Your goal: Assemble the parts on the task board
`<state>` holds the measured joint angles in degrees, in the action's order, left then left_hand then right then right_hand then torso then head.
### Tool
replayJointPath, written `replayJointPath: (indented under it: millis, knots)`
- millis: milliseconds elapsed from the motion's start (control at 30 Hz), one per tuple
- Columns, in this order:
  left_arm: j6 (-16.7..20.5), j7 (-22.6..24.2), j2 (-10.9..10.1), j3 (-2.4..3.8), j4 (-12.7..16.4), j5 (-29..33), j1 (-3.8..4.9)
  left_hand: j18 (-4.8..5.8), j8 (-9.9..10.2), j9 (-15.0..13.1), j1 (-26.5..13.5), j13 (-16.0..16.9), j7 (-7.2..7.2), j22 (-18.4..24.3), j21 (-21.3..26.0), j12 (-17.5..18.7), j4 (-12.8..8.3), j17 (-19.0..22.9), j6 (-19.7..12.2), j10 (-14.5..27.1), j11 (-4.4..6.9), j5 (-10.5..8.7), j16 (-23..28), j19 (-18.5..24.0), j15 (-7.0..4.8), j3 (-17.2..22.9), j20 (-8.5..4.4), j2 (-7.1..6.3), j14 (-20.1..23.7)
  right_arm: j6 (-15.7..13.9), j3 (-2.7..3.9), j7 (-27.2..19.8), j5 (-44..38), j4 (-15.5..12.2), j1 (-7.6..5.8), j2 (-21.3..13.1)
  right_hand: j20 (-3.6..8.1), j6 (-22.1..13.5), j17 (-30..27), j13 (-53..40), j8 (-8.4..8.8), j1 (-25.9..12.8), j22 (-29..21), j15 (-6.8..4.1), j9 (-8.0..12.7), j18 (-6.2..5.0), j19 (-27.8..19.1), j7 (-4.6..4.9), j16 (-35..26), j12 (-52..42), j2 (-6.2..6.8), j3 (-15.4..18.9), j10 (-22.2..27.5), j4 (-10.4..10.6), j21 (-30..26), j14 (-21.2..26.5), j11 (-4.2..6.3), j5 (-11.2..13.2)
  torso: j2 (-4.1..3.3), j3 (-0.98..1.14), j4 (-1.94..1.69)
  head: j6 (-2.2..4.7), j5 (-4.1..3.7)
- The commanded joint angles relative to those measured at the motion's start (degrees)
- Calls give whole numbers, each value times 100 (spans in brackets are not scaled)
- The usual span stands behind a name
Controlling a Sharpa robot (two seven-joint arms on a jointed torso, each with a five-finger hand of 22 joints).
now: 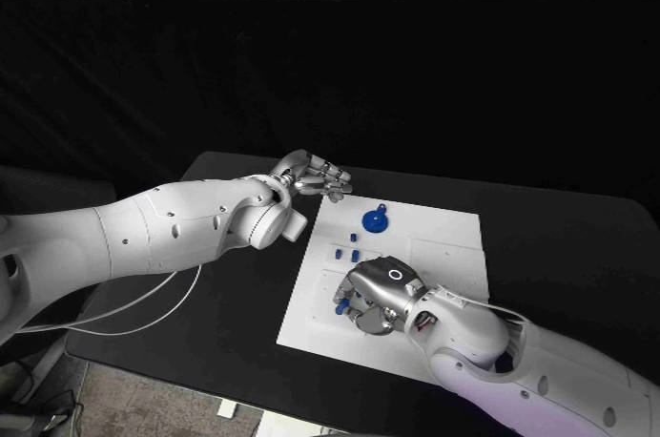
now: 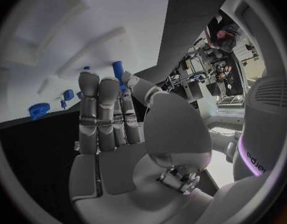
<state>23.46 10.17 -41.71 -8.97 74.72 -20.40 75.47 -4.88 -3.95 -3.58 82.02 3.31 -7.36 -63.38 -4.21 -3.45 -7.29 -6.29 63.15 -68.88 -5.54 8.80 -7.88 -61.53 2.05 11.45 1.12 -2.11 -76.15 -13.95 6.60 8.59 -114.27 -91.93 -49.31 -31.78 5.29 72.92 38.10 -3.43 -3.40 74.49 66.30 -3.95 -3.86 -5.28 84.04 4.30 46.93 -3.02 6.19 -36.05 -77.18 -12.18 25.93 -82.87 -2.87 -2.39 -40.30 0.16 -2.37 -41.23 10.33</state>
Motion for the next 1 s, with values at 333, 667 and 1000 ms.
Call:
replayJointPath:
  millis: [333,667,1000]
  knots:
    - [-74,28,11,3,3,31,8,46,27,-9,2,-1,-15,-7,25,-3,-28,-7,-26,47,2,22,15,8,24,12,-3,35,-24,151,-4,114,-250,10,4,32,34,39,10,-8,-27,-31,16,-24,-10,-106,196,-5,-21,-39,-18,-44,-258,18,-42,0,209,-36,2,-1,4,-13,13]
    - [-80,19,22,3,1,31,8,46,27,-9,2,-1,-15,-7,25,-3,-28,-7,-26,47,2,22,15,8,24,12,-3,35,-24,289,-129,-40,-25,106,3,131,-59,-188,-16,-7,-24,-131,-3,62,2,-129,206,53,5,-37,12,256,24,56,-127,-7,144,-56,3,1,-4,-23,-9]
    - [-92,7,29,3,-3,31,8,46,27,-9,2,-1,-15,-7,25,-3,-28,-7,-26,47,2,22,15,8,24,12,-3,35,-24,221,-235,-94,124,214,3,207,-187,-620,-103,7,-14,-308,-129,202,25,-215,215,142,25,-30,157,680,657,177,-336,-8,-49,-67,2,-1,-1,-30,1]
